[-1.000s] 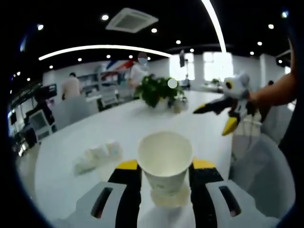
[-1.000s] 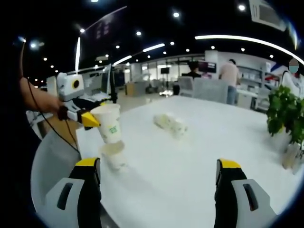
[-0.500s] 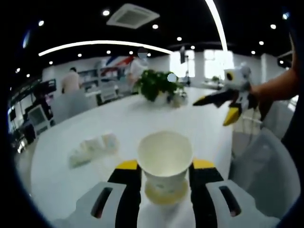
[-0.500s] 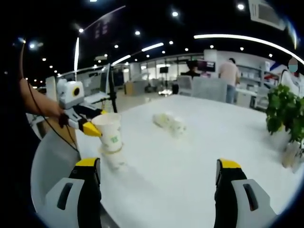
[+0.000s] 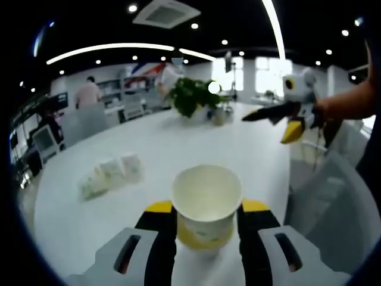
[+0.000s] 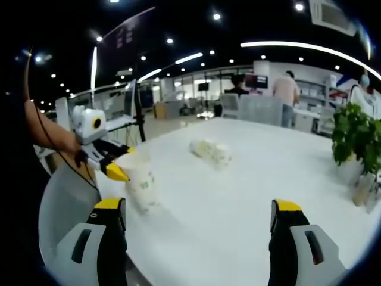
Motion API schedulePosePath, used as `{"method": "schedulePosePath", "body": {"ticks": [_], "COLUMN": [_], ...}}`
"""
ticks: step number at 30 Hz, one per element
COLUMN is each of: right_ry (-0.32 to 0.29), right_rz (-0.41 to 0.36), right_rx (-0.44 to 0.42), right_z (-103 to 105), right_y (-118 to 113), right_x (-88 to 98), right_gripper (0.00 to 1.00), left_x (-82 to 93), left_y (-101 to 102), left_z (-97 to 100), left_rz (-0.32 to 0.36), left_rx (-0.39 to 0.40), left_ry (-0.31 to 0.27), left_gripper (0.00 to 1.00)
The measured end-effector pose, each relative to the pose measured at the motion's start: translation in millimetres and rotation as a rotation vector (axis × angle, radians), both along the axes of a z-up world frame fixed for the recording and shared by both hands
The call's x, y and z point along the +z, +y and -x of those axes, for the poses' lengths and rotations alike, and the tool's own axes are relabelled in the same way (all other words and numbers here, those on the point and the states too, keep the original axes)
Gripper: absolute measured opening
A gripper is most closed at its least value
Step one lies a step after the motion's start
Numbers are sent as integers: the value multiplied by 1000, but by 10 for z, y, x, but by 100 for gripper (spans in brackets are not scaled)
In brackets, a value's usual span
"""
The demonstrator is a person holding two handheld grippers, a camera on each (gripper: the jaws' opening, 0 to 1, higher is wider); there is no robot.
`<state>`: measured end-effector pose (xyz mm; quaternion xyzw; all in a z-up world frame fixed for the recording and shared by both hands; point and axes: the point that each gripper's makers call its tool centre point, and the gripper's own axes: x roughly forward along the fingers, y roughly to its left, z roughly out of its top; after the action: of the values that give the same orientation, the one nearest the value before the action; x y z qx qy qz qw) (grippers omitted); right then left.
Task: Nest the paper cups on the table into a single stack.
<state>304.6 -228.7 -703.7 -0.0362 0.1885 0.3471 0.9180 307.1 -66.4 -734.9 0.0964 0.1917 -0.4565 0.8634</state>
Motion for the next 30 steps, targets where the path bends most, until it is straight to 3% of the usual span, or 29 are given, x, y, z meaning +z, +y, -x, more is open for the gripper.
{"method": "schedulePosePath", "body": {"ticks": [17,30], "right_ry": [-1,8], "right_rz": [3,0], "right_rx": [-7,-8], "right_z": [16,18], "right_y": [-33,-40], "right_x": [16,-23], "right_gripper": [100,100], "left_x": [-229,-247], "left_y": [23,27], "left_z": [20,-19], "left_rz": [-80,-66], "left_rx": [-20,-13], "left_ry": [17,29], "left_gripper": [38,40]}}
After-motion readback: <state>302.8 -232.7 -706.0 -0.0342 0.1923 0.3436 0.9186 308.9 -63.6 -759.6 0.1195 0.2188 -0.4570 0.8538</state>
